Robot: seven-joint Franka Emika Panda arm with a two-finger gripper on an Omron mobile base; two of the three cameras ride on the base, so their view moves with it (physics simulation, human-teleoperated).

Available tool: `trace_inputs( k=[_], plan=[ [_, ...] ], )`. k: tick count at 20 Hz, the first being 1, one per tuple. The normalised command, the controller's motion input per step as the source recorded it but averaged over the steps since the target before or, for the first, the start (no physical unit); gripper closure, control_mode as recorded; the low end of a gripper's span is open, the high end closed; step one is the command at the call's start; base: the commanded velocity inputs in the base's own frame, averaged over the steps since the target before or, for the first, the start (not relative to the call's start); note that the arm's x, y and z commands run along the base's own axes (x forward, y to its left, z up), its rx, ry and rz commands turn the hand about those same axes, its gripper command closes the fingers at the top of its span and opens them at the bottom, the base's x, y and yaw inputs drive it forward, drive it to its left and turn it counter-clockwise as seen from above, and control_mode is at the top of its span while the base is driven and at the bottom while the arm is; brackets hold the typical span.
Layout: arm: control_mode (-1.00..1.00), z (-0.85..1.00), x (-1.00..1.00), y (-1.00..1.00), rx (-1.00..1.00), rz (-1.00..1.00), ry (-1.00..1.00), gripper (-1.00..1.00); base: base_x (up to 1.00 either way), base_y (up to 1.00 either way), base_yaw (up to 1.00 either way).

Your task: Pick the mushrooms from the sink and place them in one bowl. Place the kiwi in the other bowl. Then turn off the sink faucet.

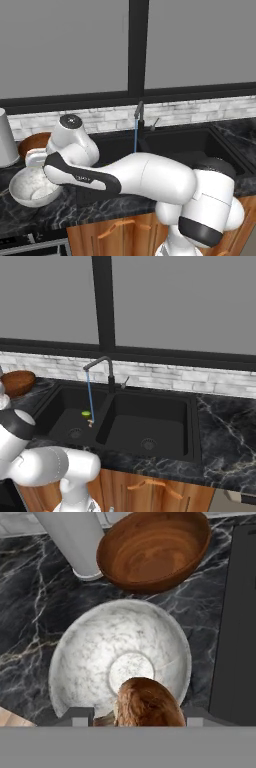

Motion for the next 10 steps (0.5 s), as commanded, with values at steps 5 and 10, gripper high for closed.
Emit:
trace_inputs(
  k=[5, 10],
  plan=[
    [-1.00, -0.24, 0.00, 0.26, -0.09, 0.00, 0.13, 1.00, 0.00, 0.00, 0.00],
    [-1.00, -0.17, 0.00, 0.25, -0.07, 0.00, 0.09, 1.00, 0.00, 0.00, 0.00]
  ],
)
